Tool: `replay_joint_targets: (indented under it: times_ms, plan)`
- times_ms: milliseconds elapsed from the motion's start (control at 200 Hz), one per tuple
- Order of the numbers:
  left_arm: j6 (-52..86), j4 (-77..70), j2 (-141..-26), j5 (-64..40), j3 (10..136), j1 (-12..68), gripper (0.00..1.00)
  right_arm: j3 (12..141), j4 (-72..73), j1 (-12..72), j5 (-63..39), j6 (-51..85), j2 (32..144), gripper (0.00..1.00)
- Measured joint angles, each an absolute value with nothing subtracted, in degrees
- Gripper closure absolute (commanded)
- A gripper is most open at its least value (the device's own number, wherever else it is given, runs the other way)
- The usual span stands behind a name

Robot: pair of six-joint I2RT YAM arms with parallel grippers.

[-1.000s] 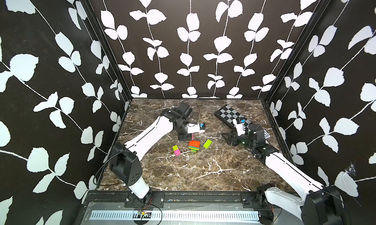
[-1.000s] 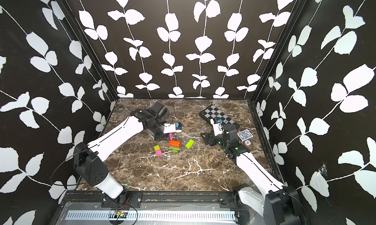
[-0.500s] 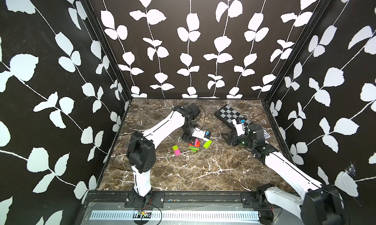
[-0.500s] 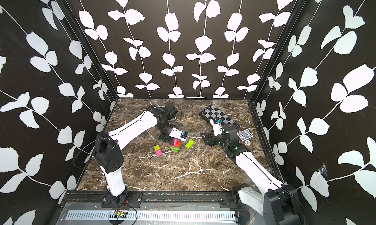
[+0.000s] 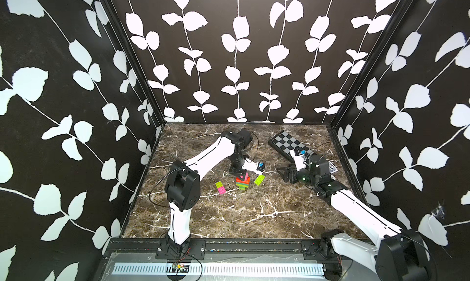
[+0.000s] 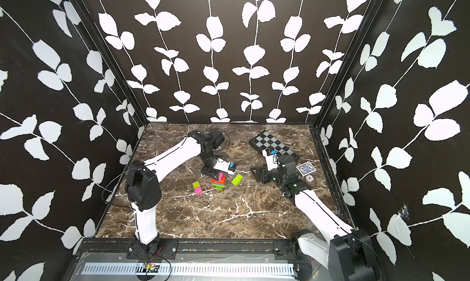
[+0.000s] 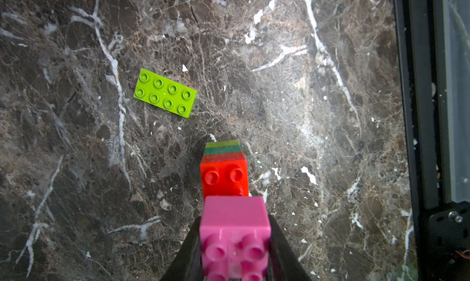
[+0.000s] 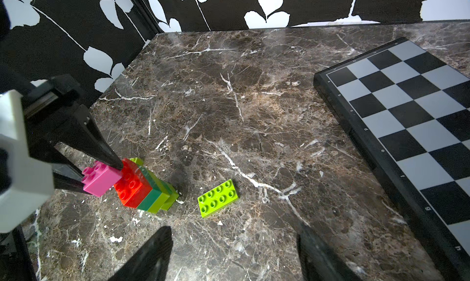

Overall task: Assemble a carrot with lego
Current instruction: Assemble the lego brick with the lego brick.

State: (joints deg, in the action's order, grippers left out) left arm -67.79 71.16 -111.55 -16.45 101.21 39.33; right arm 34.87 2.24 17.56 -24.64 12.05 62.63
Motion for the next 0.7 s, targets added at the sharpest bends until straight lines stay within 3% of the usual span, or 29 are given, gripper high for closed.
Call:
replay_joint_targets:
  times_ms: [700]
  plan:
    - [-65.4,71.4,-112.8,-14.1,101.2,39.6,0.92,34.7,2.3,17.6,-25.5,12.1,63.0,0.23]
